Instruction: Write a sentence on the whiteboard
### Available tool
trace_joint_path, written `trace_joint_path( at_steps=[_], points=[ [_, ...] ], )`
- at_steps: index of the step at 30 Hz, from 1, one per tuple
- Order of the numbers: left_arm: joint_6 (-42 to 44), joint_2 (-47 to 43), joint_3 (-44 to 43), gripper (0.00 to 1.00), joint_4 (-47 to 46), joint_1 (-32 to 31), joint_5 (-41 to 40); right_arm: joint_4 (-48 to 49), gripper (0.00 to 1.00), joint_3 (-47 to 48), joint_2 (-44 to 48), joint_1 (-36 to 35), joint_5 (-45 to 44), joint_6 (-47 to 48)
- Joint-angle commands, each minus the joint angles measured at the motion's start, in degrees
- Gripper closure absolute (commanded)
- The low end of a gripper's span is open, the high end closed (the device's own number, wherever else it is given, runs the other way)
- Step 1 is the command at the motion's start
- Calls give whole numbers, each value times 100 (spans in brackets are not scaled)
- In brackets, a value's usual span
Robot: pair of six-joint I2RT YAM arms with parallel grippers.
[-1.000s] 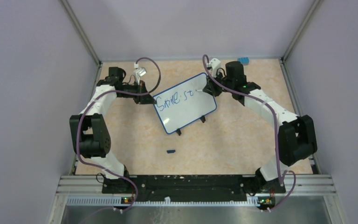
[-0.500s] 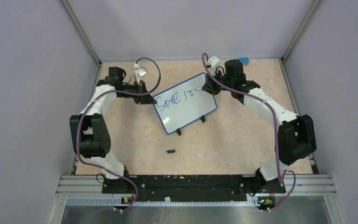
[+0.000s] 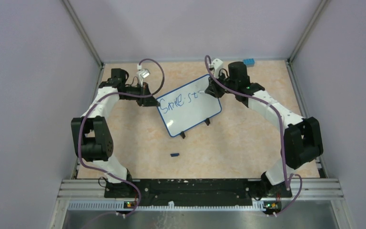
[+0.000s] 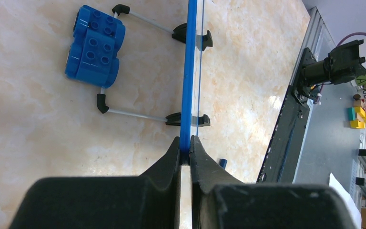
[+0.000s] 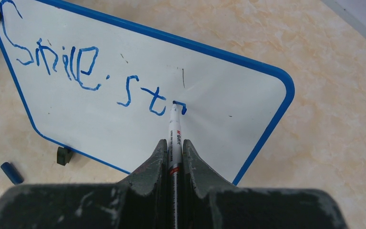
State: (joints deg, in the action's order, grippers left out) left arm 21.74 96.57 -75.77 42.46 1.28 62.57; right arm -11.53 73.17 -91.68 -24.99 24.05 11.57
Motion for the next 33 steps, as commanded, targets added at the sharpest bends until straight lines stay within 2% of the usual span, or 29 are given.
trace_joint_path(
  at_steps=[1,18,33],
  points=[
    [319,-50,-110,100,-27,-104,-196,209,100,-77,8,-56,-50,99],
    [349,-40,-98,100,-27,-101,-216,153,100,-315,140,96,-45,200],
    [307,-29,-116,100,-35,-101,-218,112,100,-41,168,267,-222,304]
  ],
)
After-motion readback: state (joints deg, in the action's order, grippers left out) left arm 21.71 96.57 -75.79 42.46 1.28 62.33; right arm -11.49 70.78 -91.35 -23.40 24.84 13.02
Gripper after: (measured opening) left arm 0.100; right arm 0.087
